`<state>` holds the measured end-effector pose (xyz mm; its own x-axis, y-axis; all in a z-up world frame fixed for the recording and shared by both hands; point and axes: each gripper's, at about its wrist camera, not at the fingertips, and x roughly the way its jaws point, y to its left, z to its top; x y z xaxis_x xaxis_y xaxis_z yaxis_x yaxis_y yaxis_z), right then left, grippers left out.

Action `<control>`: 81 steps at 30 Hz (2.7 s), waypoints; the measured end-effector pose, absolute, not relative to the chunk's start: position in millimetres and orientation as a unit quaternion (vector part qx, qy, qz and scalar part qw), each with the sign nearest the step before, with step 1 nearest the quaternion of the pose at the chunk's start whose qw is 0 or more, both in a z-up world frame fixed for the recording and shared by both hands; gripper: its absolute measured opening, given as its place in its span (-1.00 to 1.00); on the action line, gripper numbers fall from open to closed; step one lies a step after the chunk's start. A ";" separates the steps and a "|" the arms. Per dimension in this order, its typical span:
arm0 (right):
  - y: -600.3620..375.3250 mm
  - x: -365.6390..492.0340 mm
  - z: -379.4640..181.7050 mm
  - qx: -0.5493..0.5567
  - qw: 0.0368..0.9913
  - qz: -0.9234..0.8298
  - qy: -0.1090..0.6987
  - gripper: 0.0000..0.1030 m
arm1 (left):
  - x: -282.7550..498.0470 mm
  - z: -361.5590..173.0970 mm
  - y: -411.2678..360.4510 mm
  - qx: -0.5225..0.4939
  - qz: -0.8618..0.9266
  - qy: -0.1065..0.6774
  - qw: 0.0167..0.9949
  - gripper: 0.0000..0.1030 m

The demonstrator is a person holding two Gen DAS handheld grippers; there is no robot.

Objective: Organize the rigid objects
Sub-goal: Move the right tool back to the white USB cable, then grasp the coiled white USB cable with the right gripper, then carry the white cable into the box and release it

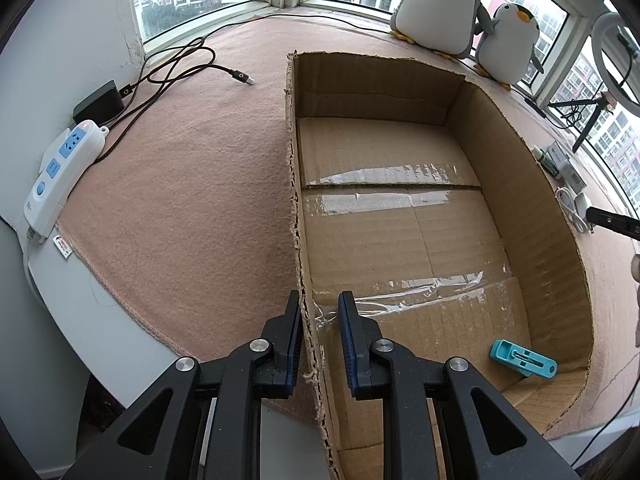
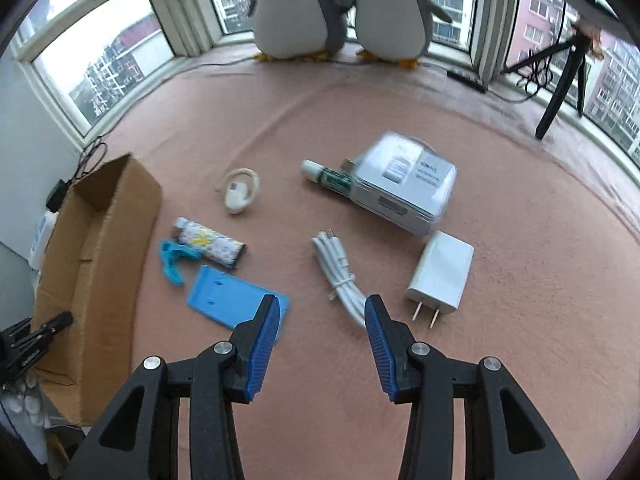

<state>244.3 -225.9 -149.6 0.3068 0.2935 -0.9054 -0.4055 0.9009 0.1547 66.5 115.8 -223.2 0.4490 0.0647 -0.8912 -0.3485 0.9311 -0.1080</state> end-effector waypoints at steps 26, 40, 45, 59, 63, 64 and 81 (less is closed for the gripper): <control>-200.7 272.5 -179.6 -0.107 0.782 0.199 0.580 -0.43 | 66.5 -223.0 119.8 -0.137 0.120 0.512 0.840 -0.64; -204.9 256.2 -171.5 -0.079 0.791 0.206 0.571 -0.74 | 67.0 -222.9 119.2 -0.138 0.119 0.511 0.840 -0.64; -200.8 242.5 -150.3 -0.056 0.800 0.223 0.555 -0.74 | 66.6 -222.8 120.6 -0.141 0.118 0.511 0.840 -0.64; -100.5 160.8 -86.1 -0.100 0.785 0.365 0.491 -0.74 | 66.5 -223.6 121.8 -0.138 0.119 0.510 0.841 -0.64; -68.1 144.2 -86.6 -0.126 0.773 0.389 0.485 -0.74 | 66.3 -223.9 121.8 -0.138 0.119 0.510 0.841 -0.64; -64.7 141.3 -88.2 -0.130 0.770 0.392 0.486 -0.74 | 66.6 -223.8 121.9 -0.138 0.119 0.510 0.841 -0.64; -24.2 122.1 -123.4 -0.171 0.742 0.404 0.507 -0.72 | 66.3 -223.7 121.6 -0.137 0.119 0.509 0.841 -0.64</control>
